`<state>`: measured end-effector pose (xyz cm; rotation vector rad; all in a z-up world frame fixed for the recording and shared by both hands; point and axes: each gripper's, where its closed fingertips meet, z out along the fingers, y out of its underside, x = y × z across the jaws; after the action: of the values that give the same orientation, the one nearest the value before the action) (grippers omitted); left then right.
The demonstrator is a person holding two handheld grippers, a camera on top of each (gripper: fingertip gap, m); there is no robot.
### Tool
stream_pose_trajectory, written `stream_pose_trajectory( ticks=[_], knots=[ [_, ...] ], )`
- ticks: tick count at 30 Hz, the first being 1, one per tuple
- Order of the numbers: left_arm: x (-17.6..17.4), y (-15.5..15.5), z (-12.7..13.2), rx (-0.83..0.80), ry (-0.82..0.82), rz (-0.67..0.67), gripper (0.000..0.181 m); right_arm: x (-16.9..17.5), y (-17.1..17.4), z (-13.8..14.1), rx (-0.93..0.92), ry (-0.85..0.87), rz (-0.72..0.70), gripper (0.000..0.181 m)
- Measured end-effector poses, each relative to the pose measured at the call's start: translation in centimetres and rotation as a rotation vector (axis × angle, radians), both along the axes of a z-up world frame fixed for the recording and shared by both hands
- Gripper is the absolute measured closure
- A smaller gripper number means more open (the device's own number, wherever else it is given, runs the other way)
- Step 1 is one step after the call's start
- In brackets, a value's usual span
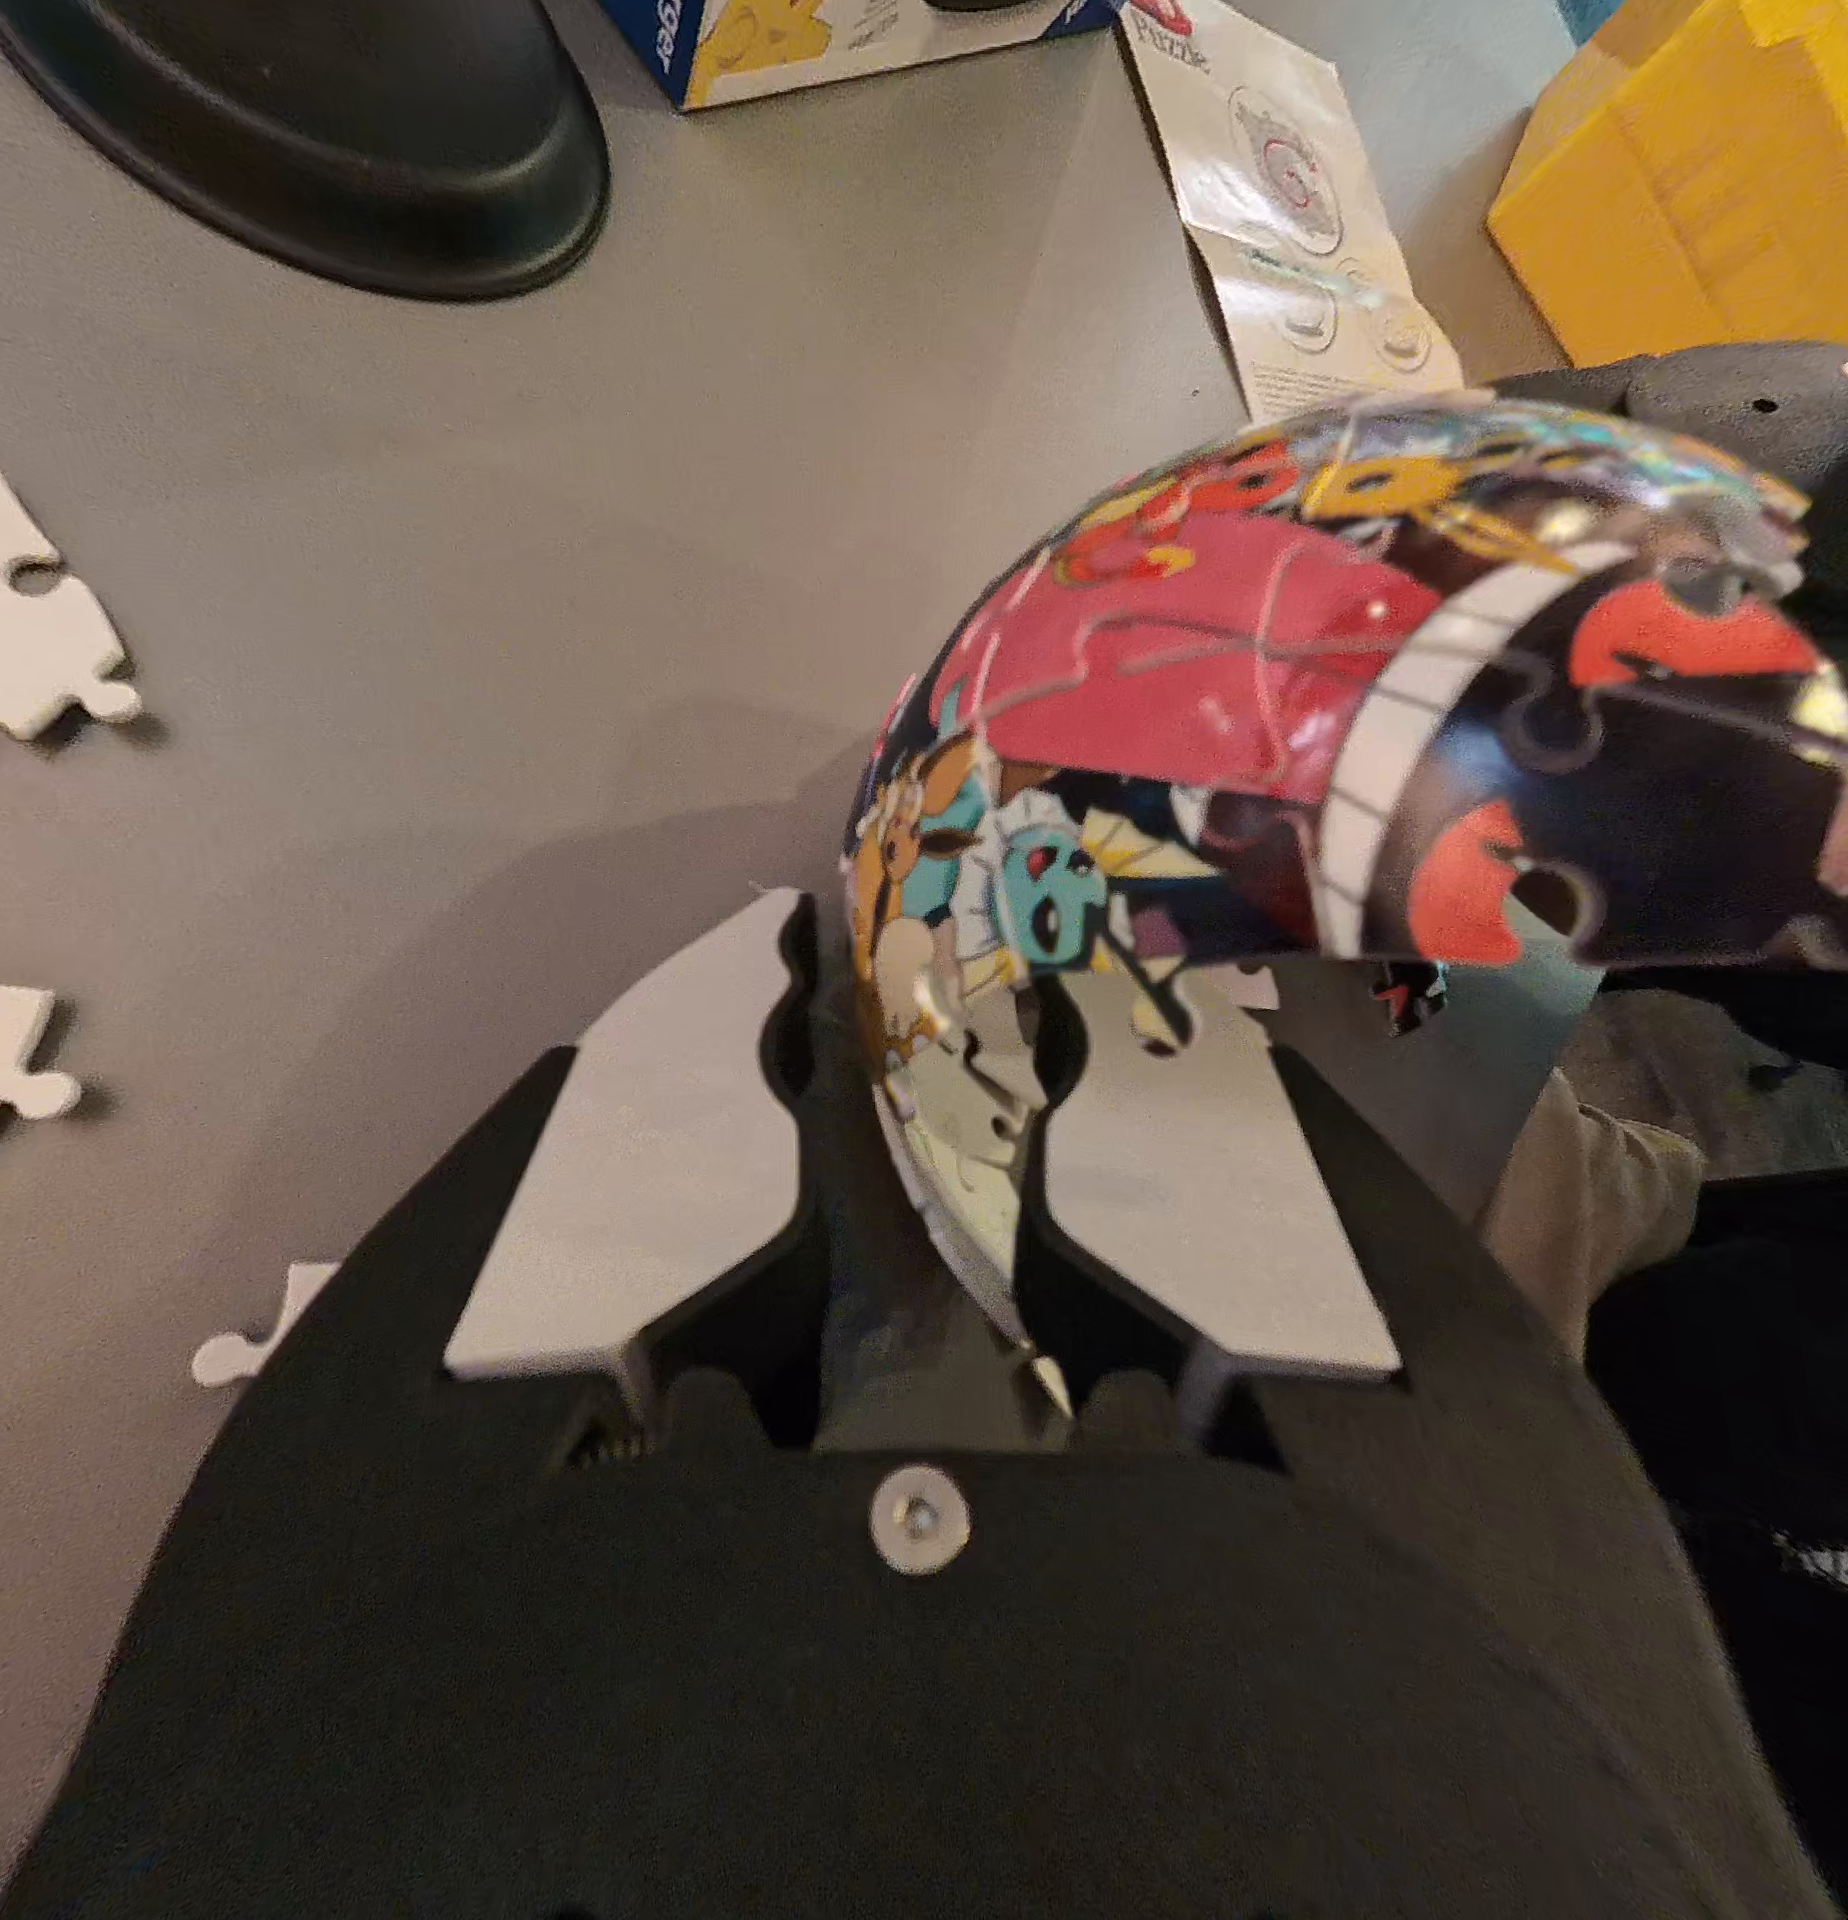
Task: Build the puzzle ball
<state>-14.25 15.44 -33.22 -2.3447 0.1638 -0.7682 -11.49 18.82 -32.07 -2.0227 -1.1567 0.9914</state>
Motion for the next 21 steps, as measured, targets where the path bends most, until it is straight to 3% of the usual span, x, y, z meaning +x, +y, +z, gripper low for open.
stream_pose_trajectory(
  ticks=[1,7,15,21],
  knots=[
    [0.0,0.1,0.2,0.007,0.003,-0.004,0.139,0.0,0.0,0.0,0.001,-0.001,0.001,0.178],
    [-0.3,1.0,1.8,0.102,0.036,-0.032,0.142,-0.1,0.0,0.0,0.002,0.004,0.003,0.178],
    [-1.0,2.1,0.8,0.107,0.202,-0.077,0.171,-0.1,0.1,0.0,-0.001,0.006,0.002,0.178],
    [-1.1,2.4,0.5,0.115,0.227,-0.065,0.175,0.0,0.3,-0.2,-0.005,-0.001,-0.006,0.178]
  ],
)
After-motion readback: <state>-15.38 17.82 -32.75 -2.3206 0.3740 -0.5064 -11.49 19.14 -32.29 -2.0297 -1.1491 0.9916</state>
